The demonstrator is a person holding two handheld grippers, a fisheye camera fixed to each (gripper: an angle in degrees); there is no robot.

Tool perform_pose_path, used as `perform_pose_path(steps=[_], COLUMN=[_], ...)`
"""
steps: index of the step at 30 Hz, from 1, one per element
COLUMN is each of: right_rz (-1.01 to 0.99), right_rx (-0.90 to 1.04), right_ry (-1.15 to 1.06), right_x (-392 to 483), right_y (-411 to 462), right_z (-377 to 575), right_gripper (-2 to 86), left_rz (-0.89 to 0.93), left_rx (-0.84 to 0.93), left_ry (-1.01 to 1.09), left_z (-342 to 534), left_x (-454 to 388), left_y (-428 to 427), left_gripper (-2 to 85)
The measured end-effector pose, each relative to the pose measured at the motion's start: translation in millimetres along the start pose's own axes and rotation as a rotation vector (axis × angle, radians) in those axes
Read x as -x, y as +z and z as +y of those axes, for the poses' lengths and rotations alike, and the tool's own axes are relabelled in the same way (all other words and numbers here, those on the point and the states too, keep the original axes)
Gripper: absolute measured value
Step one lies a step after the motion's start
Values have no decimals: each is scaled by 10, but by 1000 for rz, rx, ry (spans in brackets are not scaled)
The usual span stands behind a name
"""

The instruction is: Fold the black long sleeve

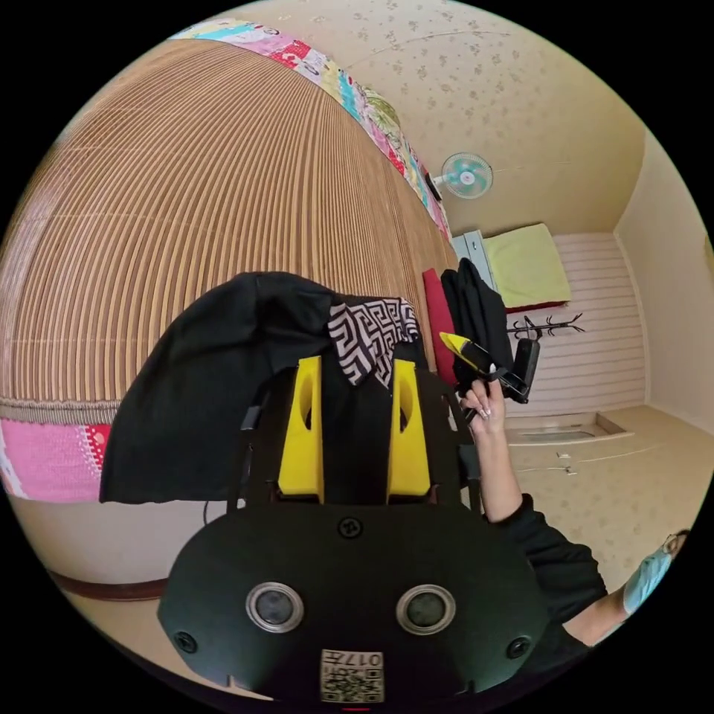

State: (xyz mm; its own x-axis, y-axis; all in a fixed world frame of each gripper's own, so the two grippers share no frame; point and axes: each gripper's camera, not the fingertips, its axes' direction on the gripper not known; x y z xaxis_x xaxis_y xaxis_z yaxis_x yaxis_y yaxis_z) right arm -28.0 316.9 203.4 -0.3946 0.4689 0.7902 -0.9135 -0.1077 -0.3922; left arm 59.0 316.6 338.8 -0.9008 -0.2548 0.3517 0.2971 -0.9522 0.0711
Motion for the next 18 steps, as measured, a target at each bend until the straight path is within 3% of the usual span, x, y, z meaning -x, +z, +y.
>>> perform_pose_path(steps=[8,11,14,16,18], right_rz=[23,-34,-108,-121,-105], right_rx=[159,18,-219,-281,-290], right_ry=[26,61,151,186,109], right_x=[196,225,175,211,391], right_y=[482,348,44,-87,-150], right_z=[-413,-586,-556,-464,-331], right_gripper=[22,19,35,60,73], left_rz=[43,151,298,306,294], left_rx=[64,-1,-152,-232,-285], left_ry=[-5,-6,33,67,91], left_z=[-263,-540,-649,-513,-286], left_x=[31,132,329,486,632], left_y=[-677,-1163,-1790,-2316,-2684], left_gripper=[2,3,41,128,162])
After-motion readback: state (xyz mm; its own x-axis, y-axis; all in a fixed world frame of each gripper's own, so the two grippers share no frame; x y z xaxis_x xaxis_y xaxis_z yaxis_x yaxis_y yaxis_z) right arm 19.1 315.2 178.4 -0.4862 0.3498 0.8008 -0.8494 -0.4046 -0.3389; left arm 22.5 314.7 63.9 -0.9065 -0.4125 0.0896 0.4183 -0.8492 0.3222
